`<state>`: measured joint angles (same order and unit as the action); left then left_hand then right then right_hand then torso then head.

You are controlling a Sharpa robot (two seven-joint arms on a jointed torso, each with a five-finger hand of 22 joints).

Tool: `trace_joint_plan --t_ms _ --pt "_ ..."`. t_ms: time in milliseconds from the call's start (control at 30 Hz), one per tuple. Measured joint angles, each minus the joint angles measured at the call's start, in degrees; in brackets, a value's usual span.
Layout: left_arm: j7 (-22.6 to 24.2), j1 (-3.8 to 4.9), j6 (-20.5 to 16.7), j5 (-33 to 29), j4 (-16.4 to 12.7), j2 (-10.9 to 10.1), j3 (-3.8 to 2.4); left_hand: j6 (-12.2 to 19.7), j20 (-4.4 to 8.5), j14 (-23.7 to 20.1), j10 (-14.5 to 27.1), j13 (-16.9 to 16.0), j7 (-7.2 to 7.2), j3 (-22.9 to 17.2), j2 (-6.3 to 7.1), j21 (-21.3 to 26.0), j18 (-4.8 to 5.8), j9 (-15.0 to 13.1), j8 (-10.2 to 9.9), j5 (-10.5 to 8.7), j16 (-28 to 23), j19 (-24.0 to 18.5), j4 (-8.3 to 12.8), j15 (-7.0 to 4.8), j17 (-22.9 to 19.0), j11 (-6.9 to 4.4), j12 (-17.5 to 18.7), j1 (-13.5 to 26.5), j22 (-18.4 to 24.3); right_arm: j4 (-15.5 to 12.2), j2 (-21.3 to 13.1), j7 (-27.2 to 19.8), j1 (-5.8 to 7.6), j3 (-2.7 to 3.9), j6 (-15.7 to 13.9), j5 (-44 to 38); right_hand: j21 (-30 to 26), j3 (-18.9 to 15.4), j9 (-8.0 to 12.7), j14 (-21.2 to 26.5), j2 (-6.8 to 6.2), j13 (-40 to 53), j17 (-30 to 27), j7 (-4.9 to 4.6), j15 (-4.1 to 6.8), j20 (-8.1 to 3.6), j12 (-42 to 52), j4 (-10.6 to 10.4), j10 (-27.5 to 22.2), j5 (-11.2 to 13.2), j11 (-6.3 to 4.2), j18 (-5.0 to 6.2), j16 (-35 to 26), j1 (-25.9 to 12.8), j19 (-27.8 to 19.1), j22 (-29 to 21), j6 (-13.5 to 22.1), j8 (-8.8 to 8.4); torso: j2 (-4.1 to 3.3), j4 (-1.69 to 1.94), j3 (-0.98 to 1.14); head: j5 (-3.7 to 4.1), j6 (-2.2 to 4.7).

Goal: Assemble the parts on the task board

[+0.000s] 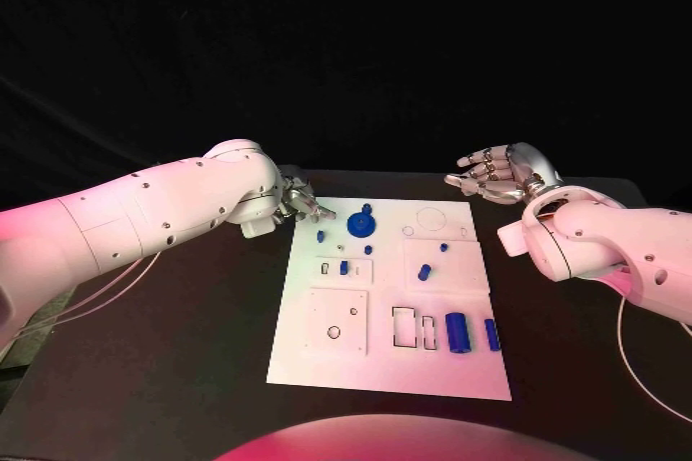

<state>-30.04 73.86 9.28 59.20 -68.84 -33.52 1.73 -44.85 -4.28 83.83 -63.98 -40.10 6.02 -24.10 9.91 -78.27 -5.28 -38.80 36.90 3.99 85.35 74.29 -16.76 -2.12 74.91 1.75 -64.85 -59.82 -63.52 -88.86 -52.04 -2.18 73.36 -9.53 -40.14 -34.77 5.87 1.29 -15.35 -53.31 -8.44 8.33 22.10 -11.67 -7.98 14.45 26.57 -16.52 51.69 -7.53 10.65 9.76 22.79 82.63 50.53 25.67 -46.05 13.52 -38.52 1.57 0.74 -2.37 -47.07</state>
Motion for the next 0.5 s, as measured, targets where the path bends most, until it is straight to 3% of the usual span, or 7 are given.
trace_joint_plan --t_ms 500 --pt "-0.1 -0.04 4.8 1.7 3.4 1.8 0.78 0.0 0.19 0.0 0.2 0.3 0.0 0.4 0.0 0.0 0.0 0.1 0.0 0.0 0.0 -0.2 0.0 0.0 0.0 0.2 0.0 0.0 0.2 0.0 0.1 -0.1 -0.01 0.0 0.0 0.0 0.0 0.0 0.1 0.0 0.0 -0.1 -0.1 0.0 0.0 0.0 0.2 0.0 0.0 0.0 0.0 0.0 0.0 0.0 0.0 -0.1 0.0 0.0 0.04 -0.02 0.03 -0.17 -0.34"
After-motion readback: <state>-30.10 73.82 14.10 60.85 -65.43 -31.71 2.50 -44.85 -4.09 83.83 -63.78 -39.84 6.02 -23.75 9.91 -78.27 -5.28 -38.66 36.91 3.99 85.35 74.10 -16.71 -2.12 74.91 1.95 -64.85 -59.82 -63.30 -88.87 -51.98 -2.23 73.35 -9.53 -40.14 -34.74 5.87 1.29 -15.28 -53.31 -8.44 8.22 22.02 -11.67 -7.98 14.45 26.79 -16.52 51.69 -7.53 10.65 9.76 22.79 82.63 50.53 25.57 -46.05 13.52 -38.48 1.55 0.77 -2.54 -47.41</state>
